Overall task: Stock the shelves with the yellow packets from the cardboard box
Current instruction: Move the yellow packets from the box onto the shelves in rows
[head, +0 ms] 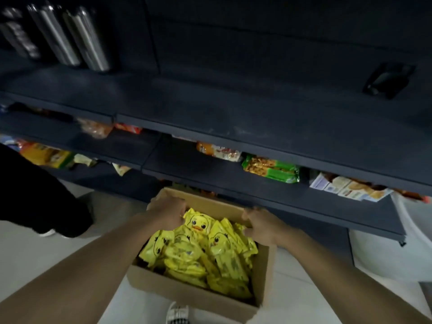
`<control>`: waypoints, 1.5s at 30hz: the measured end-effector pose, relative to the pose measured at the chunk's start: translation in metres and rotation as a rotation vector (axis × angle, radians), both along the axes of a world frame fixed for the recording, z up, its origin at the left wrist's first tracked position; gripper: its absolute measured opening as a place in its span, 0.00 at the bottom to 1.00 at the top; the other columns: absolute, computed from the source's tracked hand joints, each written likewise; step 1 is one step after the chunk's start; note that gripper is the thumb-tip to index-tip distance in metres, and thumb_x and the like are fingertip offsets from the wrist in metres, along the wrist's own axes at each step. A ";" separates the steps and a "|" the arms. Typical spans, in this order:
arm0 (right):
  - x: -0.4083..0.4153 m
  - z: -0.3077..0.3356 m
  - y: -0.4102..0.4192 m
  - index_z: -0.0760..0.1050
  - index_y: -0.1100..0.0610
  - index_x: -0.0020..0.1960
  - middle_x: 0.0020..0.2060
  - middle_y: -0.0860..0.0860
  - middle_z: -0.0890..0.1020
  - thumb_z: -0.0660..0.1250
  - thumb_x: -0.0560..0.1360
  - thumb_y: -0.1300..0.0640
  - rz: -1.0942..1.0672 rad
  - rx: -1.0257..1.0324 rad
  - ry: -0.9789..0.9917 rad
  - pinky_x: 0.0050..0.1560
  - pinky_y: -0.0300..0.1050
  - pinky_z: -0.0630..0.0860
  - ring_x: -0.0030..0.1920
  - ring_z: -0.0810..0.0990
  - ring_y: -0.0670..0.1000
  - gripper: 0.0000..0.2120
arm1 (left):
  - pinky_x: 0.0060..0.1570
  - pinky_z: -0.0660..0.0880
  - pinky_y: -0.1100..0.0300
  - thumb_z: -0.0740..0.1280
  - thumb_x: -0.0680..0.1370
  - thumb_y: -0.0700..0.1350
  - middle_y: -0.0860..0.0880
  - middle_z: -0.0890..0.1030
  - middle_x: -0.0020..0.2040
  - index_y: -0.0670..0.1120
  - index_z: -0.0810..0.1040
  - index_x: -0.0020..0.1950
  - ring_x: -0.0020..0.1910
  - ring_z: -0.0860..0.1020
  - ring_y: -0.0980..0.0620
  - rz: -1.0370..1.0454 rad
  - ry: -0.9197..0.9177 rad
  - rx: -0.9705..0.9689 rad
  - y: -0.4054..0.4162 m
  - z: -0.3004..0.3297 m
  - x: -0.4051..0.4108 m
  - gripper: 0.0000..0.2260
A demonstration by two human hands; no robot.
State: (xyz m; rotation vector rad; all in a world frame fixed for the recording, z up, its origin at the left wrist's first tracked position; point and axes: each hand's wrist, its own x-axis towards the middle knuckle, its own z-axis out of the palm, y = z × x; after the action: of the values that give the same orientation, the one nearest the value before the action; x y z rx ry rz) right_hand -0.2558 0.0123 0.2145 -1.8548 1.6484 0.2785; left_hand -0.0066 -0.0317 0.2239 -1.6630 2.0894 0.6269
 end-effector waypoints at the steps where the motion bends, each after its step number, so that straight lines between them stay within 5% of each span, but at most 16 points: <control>1: 0.004 -0.010 0.001 0.66 0.58 0.66 0.65 0.57 0.70 0.63 0.77 0.49 -0.007 0.025 -0.002 0.60 0.51 0.71 0.63 0.71 0.58 0.22 | 0.55 0.75 0.50 0.66 0.77 0.52 0.49 0.76 0.59 0.50 0.75 0.57 0.54 0.75 0.49 0.008 0.018 0.027 -0.002 -0.011 0.006 0.11; 5: 0.021 -0.045 0.000 0.68 0.59 0.63 0.59 0.55 0.75 0.64 0.77 0.50 -0.105 0.107 -0.011 0.54 0.46 0.72 0.60 0.75 0.56 0.19 | 0.57 0.74 0.53 0.66 0.77 0.51 0.49 0.76 0.59 0.49 0.75 0.57 0.56 0.76 0.49 -0.015 0.049 0.099 -0.015 -0.050 0.030 0.11; 15: 0.055 -0.126 0.013 0.69 0.57 0.64 0.61 0.55 0.76 0.67 0.76 0.50 -0.327 0.198 -0.033 0.55 0.45 0.75 0.58 0.76 0.53 0.20 | 0.50 0.71 0.57 0.63 0.79 0.50 0.49 0.76 0.60 0.48 0.73 0.60 0.56 0.75 0.48 -0.107 0.002 0.252 -0.046 -0.132 0.077 0.11; 24: 0.027 -0.216 0.021 0.71 0.59 0.61 0.57 0.56 0.76 0.66 0.76 0.54 -0.562 0.292 -0.092 0.36 0.38 0.72 0.41 0.76 0.48 0.16 | 0.49 0.74 0.57 0.66 0.77 0.48 0.52 0.78 0.55 0.52 0.74 0.53 0.52 0.77 0.51 -0.055 0.076 0.310 -0.032 -0.211 0.043 0.06; 31: 0.013 -0.300 0.023 0.60 0.59 0.71 0.66 0.58 0.70 0.64 0.77 0.55 -0.645 0.388 -0.140 0.47 0.40 0.70 0.62 0.73 0.55 0.25 | 0.52 0.74 0.55 0.67 0.77 0.48 0.51 0.78 0.57 0.50 0.74 0.56 0.53 0.77 0.51 -0.044 0.103 0.304 -0.028 -0.275 0.011 0.09; 35: 0.019 -0.338 0.022 0.51 0.57 0.75 0.72 0.58 0.63 0.64 0.77 0.54 -0.691 0.400 -0.123 0.64 0.47 0.66 0.71 0.64 0.57 0.33 | 0.54 0.75 0.54 0.67 0.77 0.49 0.50 0.77 0.60 0.50 0.74 0.57 0.58 0.76 0.50 -0.033 0.101 0.274 -0.025 -0.305 0.000 0.10; 38: 0.031 -0.359 0.025 0.52 0.55 0.75 0.73 0.57 0.59 0.67 0.75 0.52 -0.780 0.395 -0.054 0.68 0.51 0.63 0.72 0.60 0.59 0.35 | 0.55 0.73 0.56 0.67 0.77 0.48 0.50 0.76 0.62 0.49 0.74 0.59 0.61 0.75 0.50 -0.039 0.099 0.237 -0.022 -0.321 -0.002 0.11; 43: 0.033 -0.377 0.029 0.67 0.56 0.66 0.63 0.54 0.72 0.70 0.71 0.50 -0.743 0.320 -0.047 0.55 0.44 0.67 0.64 0.70 0.55 0.26 | 0.54 0.72 0.58 0.66 0.77 0.47 0.51 0.76 0.62 0.49 0.74 0.59 0.60 0.74 0.50 -0.039 0.101 0.213 -0.022 -0.334 0.002 0.11; 45: 0.029 -0.377 0.031 0.68 0.56 0.66 0.63 0.54 0.72 0.70 0.72 0.53 -0.688 0.329 -0.085 0.58 0.44 0.69 0.64 0.70 0.55 0.25 | 0.53 0.72 0.58 0.67 0.77 0.47 0.51 0.76 0.62 0.49 0.74 0.59 0.60 0.74 0.51 -0.033 0.110 0.216 -0.022 -0.335 0.004 0.11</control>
State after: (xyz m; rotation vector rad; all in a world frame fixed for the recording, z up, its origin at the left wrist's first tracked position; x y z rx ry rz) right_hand -0.2264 0.0437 -0.1621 -0.9731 1.9303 0.1546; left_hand -0.0029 -0.0540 -0.1114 -1.5018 2.0359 0.9171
